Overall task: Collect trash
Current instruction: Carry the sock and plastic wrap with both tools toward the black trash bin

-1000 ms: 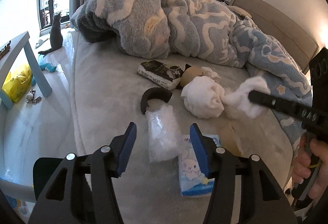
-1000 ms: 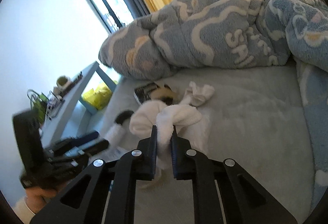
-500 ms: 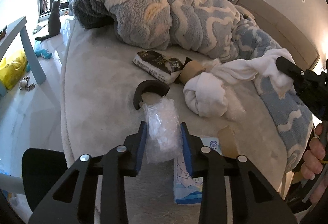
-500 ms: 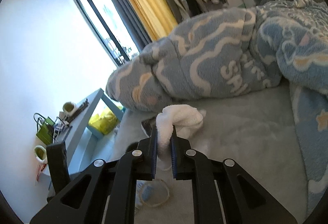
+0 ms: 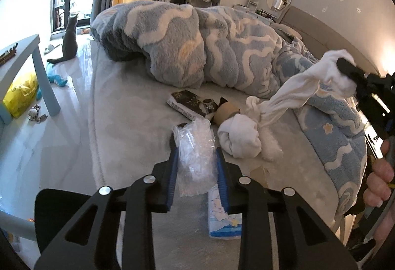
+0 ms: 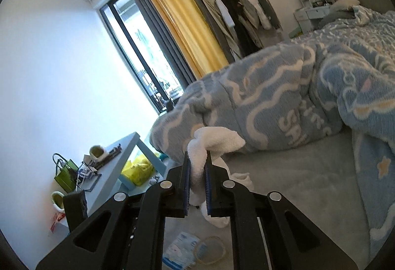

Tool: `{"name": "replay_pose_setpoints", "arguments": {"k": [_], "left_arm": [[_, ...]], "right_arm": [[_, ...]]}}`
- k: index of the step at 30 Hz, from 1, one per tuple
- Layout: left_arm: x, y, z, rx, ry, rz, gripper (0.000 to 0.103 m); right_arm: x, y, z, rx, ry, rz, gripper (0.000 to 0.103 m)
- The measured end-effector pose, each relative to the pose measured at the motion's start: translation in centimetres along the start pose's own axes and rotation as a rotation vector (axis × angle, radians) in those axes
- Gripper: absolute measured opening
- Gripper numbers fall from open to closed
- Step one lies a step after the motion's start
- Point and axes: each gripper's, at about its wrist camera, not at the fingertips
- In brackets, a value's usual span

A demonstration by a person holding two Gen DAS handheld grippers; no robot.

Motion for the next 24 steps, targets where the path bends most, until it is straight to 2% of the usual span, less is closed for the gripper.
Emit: {"name": "replay_pose_setpoints", "arguments": {"k": [5, 13, 19, 24], "left_arm": [[-0.2, -1.2, -1.5, -0.018, 0.006, 0.008, 0.031], [-0.3, -3.5, -4.9, -0.076, 0.021, 0.015, 0.031], [0.0, -4.8, -7.9, -0.128, 0.026, 0.003, 0.031], [1.3, -5.1, -10.4, -0.184, 0.043, -0.051, 0.031]], "right_arm": [[-0.9, -0.3, -2.1, -0.027, -0.033, 0.047, 0.01], [-0.5, 1.1, -5.3, -0.116, -0.025, 0.058, 0.01], [0.4, 2.6, -9.9, -0.203, -0.061, 0.035, 0.01], [1.8, 4.4, -13.3, -0.261, -0.076, -0.005, 0.01]]}}
Point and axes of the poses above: each gripper's, at about its wrist camera, not at the fingertips, and y roughly the way its jaws point, z to its right, x to its underside, and after that the axes turned 12 degrees about z, right-handed
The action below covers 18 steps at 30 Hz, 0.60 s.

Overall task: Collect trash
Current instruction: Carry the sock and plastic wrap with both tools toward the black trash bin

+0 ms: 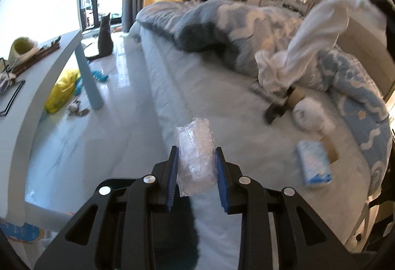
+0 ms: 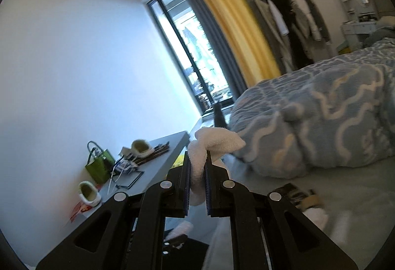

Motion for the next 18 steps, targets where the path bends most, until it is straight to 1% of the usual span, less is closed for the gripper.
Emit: {"name": "replay_pose_setpoints", "arguments": {"k": [5, 8, 13, 18], "left_arm": [[2.1, 1.0, -3.3, -0.057, -0.001, -0.091, 0.031], [3.2, 1.5, -5.2, -0.075, -0.016, -0.145, 0.031], [4.7, 1.9, -7.8, -0.095, -0.043, -0.209, 0.032], [6.6, 2.9, -10.1, -0.112, -0.083, -0.313, 0.032]], "right_arm": [[1.5, 2.3, -2.6, -0.051, -0.01, -0.046, 0.01], [2.5, 3.5, -3.8, -0.072, -0.008, -0.073, 0.01], [4.6, 6.1, -5.9, -0.109, -0.011, -0.153, 0.01], [6.7, 8.2, -7.4, -0.129, -0.021, -0.226, 0.01]]}}
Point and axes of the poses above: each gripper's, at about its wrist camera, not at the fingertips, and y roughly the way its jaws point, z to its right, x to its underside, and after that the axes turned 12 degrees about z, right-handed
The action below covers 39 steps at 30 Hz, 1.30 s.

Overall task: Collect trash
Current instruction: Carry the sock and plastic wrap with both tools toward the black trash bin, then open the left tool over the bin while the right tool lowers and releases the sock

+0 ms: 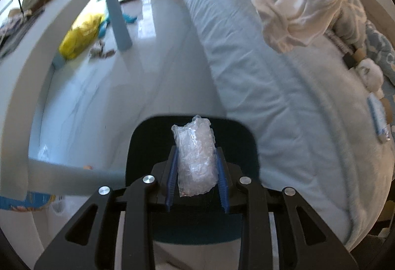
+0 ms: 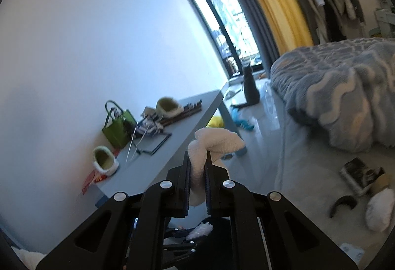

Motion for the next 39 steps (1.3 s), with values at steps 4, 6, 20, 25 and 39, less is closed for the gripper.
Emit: {"name": "replay_pose_setpoints", "arguments": {"k": [4, 6, 20, 25, 39], "left_arm": [[1.0, 1.0, -1.2, 0.014, -0.027, -0.069, 0.033], [1.3, 1.2, -1.7, 0.014, -0.032, -0.094, 0.034], [1.4, -0.3, -3.0, 0.021, -0.025, -0.093, 0.063], [-0.1, -3.1, -4.3, 0.0, -0.016, 0.024, 0.063], [-3.9, -10.3, -7.1, -0.011, -0.106, 0.324, 0.055]], "right_arm": [[1.2, 2.2, -0.6, 0.001, 0.001, -0.066, 0.01], [1.8, 3.0, -0.5, 0.011, 0.005, -0.095, 0.01], [6.9, 8.5, -0.9, 0.069, -0.021, -0.325, 0.01], [9.2, 10.4, -0.5, 0.097, -0.032, -0.405, 0.01], [15.6, 14.5, 0.1, 0.149, -0.045, -0.592, 0.01]]}}
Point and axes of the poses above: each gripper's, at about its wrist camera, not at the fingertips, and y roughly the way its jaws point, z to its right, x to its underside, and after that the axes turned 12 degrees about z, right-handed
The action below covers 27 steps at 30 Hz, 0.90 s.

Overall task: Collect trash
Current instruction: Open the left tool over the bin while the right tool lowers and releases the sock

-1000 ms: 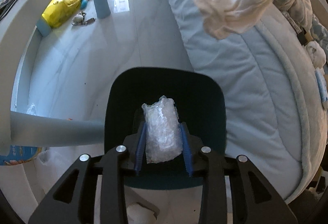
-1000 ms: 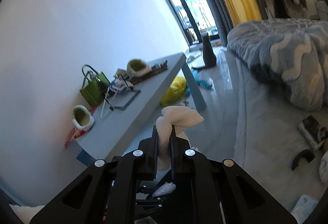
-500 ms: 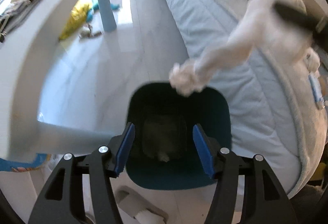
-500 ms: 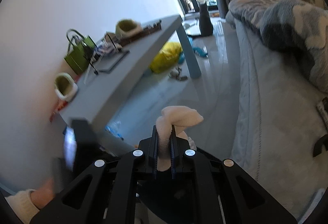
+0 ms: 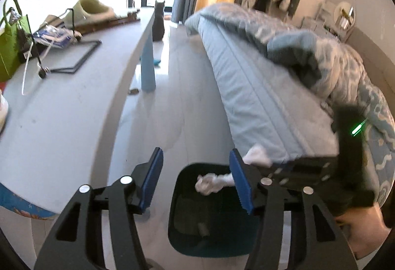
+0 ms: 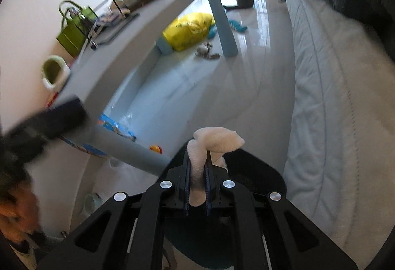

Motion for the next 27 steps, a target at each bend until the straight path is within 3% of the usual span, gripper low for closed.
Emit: {"name": "replay_pose_setpoints", "arguments": {"k": [11, 23, 25, 27], "left_arm": [[-2.6, -4.1, 0.4, 0.007, 0.012, 0.174, 0.049], [-4.0, -7.3, 2.4, 0.06, 0.077, 0.3, 0.044], [-4.1, -7.7, 2.8, 0.066, 0.086, 0.317, 0.044], [-4.2, -7.9, 3.0, 0.066, 0.092, 0.33, 0.044]], "right_arm": [[2.3, 4.1, -1.8, 0.032, -0.076, -0.141, 0.01], [5.6, 7.8, -2.3, 0.103, -0.14, -0.278, 0.01], [6.0, 8.0, -2.2, 0.112, -0.144, -0.292, 0.018], [6.3, 8.2, -2.1, 0.12, -0.148, -0.3, 0.053]]}}
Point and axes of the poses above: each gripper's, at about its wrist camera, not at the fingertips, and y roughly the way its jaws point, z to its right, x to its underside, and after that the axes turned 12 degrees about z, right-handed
